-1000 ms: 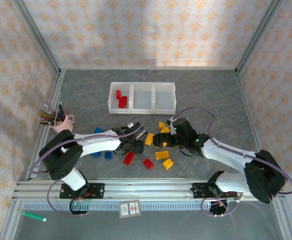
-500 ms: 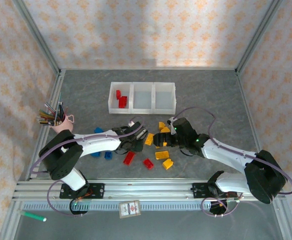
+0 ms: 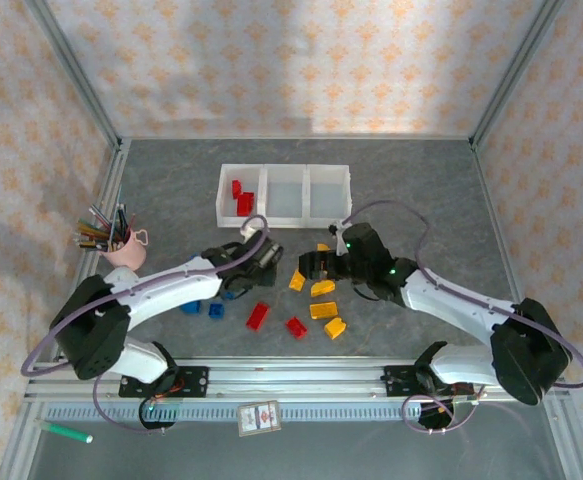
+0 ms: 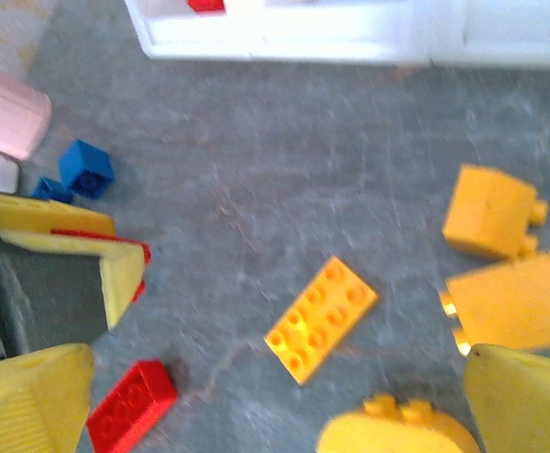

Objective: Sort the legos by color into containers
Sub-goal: Place the lego in the container.

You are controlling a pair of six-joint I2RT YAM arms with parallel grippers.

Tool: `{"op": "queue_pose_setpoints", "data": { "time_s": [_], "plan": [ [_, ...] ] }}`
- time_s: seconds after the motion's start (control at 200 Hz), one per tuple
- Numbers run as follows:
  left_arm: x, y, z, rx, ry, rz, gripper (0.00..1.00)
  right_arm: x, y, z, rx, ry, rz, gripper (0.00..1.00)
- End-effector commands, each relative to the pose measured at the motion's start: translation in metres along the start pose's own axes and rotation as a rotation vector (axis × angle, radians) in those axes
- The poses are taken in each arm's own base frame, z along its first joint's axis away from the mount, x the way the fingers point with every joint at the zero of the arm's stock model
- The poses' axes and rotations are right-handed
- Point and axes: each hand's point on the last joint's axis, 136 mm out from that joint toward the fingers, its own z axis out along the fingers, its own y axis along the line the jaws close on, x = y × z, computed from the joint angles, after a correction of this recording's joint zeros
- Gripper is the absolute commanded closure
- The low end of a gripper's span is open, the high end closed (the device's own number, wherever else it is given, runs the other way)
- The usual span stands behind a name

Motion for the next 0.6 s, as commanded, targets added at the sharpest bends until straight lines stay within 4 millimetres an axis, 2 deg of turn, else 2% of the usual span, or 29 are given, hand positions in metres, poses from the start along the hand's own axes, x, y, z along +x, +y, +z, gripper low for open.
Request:
{"op": "queue_pose_setpoints", "data": {
  "time_s": [0.0, 0.12, 0.23, 0.32, 0.405, 0.596],
  "plan": [
    [-0.059, 0.031, -0.023, -0.092, -0.158, -0.097, 0.69, -0.031, 0.016, 0.005, -0.027, -0.08, 0.012, 0.0],
    [-0.113, 0.05, -0.032, -0.113, -0.269, -0.158, 0.7, -0.049, 0.023, 0.017, -0.032, -0.101, 0.035, 0.0],
    [-0.153, 0.066, -0.025, -0.153, -0.326, -0.199, 0.7, -0.061, 0.023, 0.027, -0.017, -0.119, 0.05, 0.0],
    [-0.18, 0.076, -0.01, -0.18, -0.337, -0.228, 0.71, -0.066, 0.019, 0.033, 0.007, -0.129, 0.058, 0.0],
    [-0.2, 0.074, 0.008, -0.177, -0.346, -0.219, 0.71, -0.07, 0.014, 0.037, 0.024, -0.132, 0.069, 0.0],
    [-0.228, 0.082, 0.059, -0.222, -0.302, -0.226, 0.71, -0.073, 0.0, 0.041, 0.043, -0.135, 0.102, 0.0]
  ]
}}
